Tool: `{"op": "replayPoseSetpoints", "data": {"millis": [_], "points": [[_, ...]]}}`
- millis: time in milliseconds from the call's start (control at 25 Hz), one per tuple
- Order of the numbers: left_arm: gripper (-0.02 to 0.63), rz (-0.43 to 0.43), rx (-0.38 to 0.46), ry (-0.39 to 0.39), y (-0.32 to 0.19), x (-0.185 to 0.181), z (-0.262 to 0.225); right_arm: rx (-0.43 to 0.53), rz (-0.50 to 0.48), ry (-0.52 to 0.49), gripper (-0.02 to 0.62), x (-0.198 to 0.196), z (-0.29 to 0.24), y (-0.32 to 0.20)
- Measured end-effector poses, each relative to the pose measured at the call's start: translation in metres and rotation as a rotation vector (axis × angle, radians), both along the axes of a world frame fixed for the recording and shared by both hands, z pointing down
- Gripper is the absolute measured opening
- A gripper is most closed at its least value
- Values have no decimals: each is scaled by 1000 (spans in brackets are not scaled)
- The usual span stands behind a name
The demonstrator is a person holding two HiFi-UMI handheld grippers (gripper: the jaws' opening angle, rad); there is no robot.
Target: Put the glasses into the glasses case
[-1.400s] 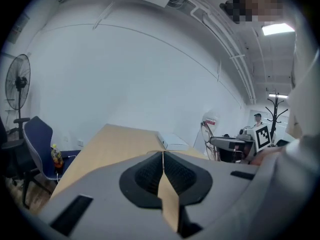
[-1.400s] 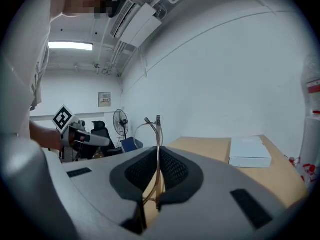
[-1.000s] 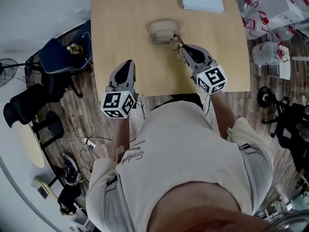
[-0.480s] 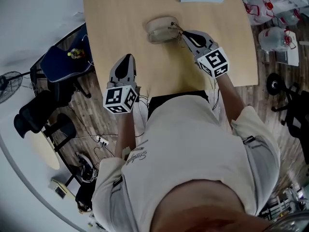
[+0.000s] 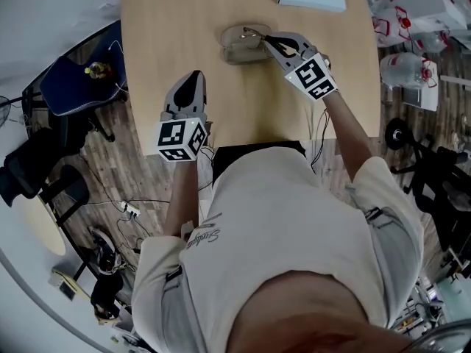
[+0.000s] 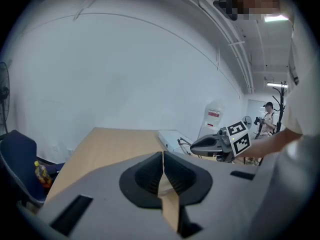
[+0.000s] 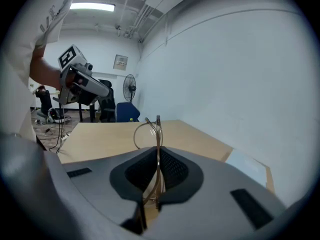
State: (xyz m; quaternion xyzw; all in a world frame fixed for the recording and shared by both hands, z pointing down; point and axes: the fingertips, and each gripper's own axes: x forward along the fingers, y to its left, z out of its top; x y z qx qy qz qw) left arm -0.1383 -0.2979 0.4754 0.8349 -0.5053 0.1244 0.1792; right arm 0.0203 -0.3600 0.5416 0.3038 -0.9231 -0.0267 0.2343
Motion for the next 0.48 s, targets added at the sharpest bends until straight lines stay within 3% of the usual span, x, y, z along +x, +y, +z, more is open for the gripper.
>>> {"op": "replayPoseSetpoints", "data": {"millis": [480], "points": [[17, -70, -61, 38, -8, -27, 32, -65, -234, 299, 9, -44, 81, -20]]}}
